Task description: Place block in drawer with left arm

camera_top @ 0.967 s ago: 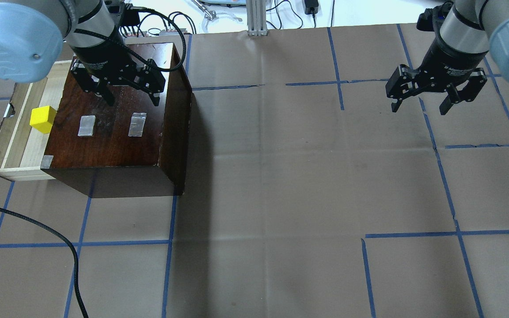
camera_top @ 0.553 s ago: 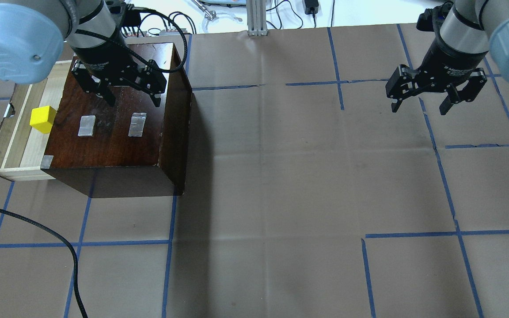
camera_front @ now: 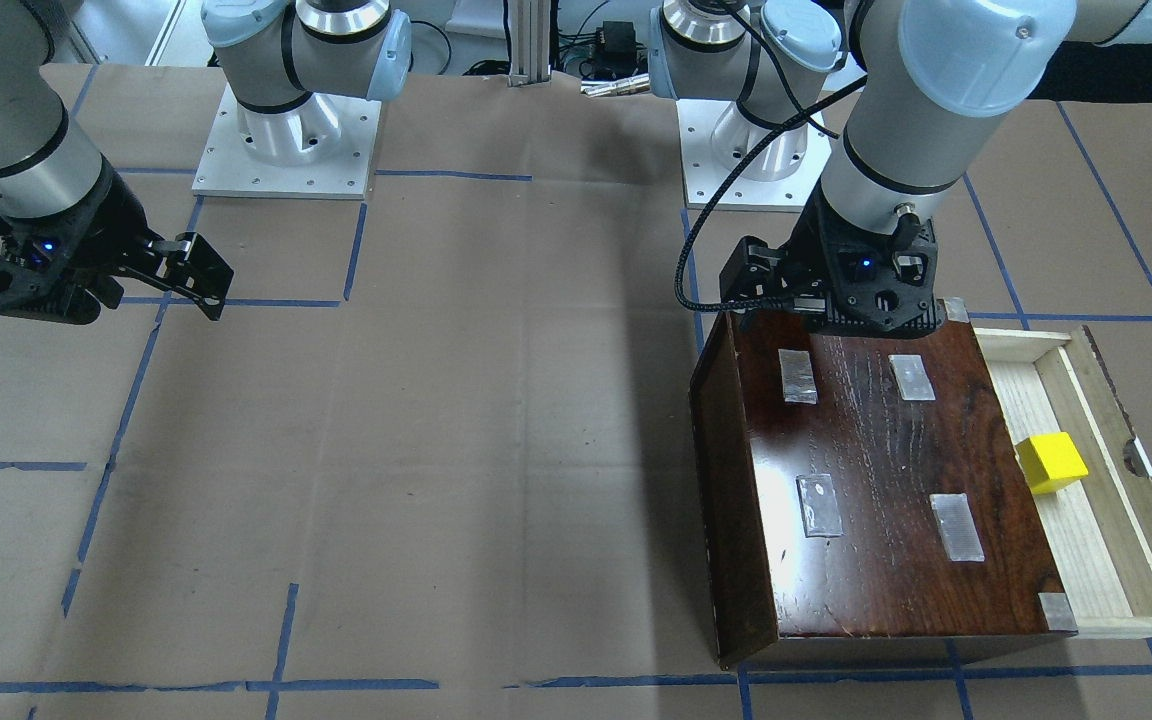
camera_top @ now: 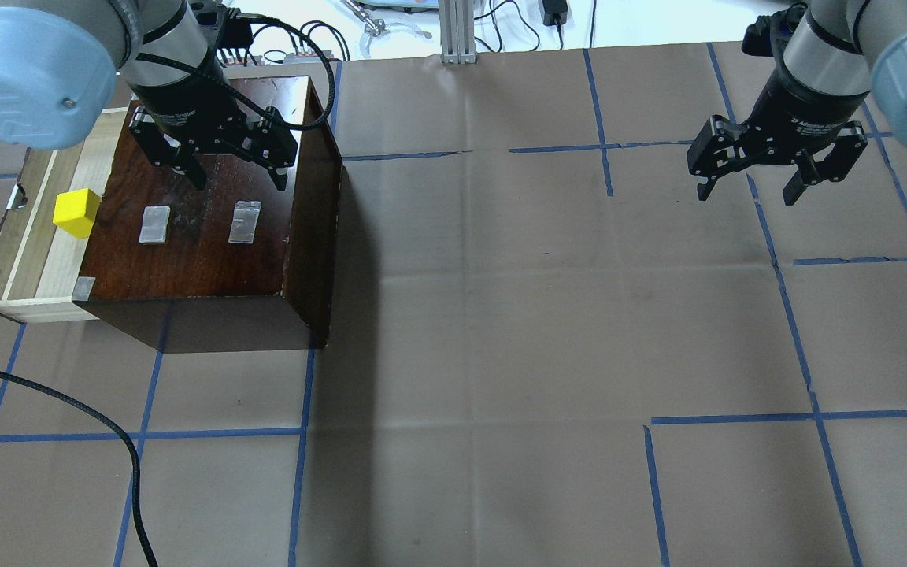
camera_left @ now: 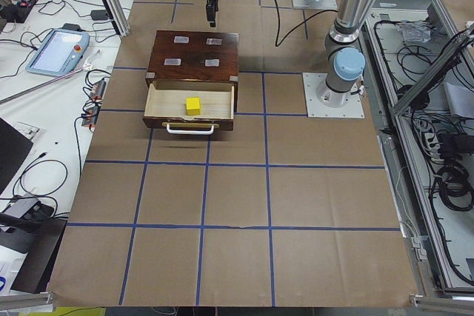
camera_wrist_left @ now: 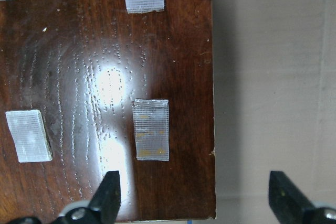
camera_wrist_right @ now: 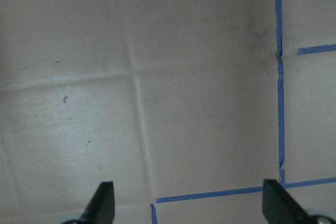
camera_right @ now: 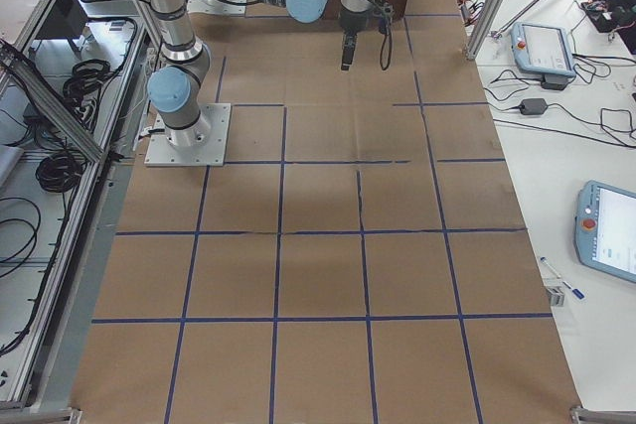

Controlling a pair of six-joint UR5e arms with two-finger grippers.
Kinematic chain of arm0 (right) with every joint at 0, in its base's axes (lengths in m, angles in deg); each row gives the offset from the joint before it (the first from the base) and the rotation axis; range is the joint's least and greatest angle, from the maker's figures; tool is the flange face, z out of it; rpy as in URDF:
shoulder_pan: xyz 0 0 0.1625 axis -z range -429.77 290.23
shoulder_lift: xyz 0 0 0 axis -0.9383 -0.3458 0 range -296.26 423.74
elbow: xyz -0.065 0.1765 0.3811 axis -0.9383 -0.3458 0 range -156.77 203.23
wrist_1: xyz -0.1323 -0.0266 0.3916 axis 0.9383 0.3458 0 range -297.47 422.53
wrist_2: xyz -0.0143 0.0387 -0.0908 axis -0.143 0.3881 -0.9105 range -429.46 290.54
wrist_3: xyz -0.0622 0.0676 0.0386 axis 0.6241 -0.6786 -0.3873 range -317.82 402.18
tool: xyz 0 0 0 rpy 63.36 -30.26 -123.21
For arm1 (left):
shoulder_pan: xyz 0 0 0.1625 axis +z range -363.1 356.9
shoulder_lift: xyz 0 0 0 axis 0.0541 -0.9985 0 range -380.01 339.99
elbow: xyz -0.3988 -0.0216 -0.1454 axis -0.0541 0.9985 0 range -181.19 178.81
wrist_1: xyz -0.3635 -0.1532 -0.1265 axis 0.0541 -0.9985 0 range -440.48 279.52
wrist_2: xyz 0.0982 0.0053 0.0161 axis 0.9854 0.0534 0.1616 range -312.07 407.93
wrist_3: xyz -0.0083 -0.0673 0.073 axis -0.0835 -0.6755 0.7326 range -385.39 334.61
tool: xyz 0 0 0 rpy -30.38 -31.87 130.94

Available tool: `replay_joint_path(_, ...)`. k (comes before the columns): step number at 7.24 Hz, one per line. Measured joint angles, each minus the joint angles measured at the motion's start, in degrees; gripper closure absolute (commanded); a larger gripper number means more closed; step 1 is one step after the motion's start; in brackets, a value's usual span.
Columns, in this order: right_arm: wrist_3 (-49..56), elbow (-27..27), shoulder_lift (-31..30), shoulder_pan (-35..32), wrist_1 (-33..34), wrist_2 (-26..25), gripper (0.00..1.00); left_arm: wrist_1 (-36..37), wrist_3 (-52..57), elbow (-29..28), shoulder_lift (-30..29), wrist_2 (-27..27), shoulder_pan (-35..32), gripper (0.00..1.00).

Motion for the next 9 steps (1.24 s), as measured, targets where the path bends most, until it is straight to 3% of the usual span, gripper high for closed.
replay_joint_path(9, 0.0, 0.0, 0.0, 0.0, 0.0, 0.0, 0.0, 0.0, 0.0, -0.8, -0.5, 0.0, 0.1, 0.01)
